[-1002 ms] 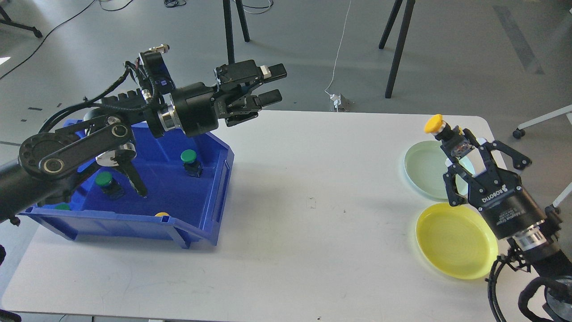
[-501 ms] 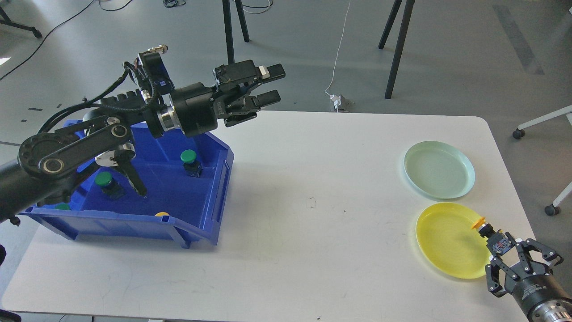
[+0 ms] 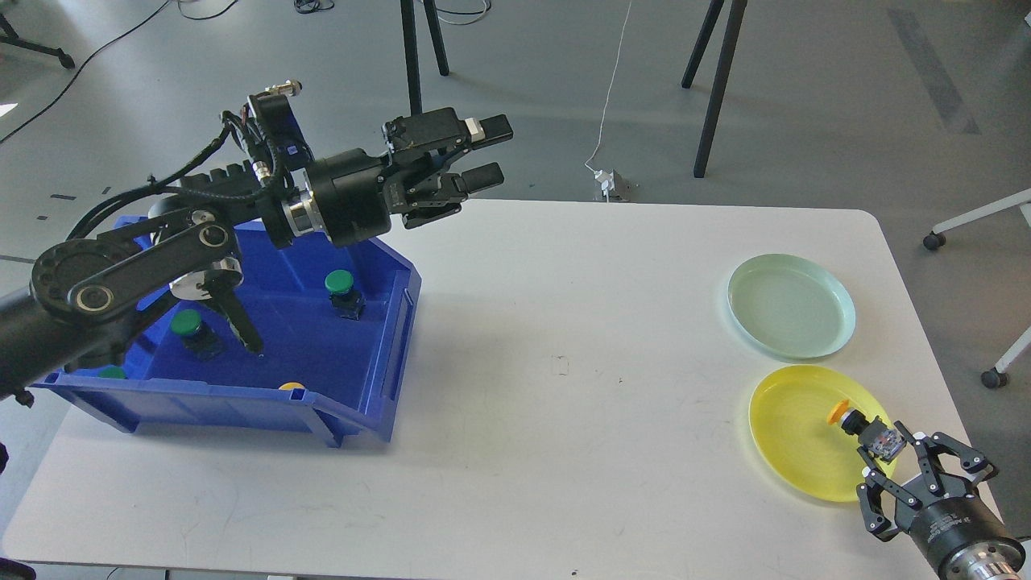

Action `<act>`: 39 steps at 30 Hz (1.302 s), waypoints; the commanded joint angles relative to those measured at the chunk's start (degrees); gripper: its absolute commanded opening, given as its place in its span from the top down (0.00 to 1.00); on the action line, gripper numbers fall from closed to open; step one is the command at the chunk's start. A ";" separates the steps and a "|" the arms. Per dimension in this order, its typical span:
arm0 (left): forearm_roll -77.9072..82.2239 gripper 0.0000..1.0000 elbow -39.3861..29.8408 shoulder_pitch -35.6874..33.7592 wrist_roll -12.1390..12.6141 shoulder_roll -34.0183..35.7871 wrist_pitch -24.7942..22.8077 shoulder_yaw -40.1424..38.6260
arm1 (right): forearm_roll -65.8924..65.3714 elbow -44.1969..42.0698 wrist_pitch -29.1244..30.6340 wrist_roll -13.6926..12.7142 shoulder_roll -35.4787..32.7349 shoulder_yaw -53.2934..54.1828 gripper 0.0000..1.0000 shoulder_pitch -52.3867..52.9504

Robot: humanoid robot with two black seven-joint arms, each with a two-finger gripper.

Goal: Pass button and place on color plate
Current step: 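Carry the yellow button with the right gripper onto the yellow plate and release, then raise the right gripper off the plate and return the left gripper to the bin, then lower the left gripper into the bin and grasp a green button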

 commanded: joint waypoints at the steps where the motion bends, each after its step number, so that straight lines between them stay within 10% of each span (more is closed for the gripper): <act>1: 0.01 0.14 -0.23 0.00 0.00 3.91 0.00 0.00 | 0.00 0.10 0.06 -0.34 -0.15 0.07 0.02 0.77; 15: 24.32 0.02 -0.85 -1.31 0.00 25.28 0.00 0.00 | -0.09 2.30 0.24 -5.70 -2.26 1.22 0.03 22.80; 24: 53.32 0.03 0.29 -0.79 0.00 24.94 0.00 0.96 | 0.00 -2.80 4.63 -6.41 -4.10 -6.77 0.02 42.86; 39: 58.98 0.03 19.01 0.26 0.00 14.75 0.00 13.79 | 0.00 -3.07 5.68 -6.06 -4.01 -6.70 0.02 40.14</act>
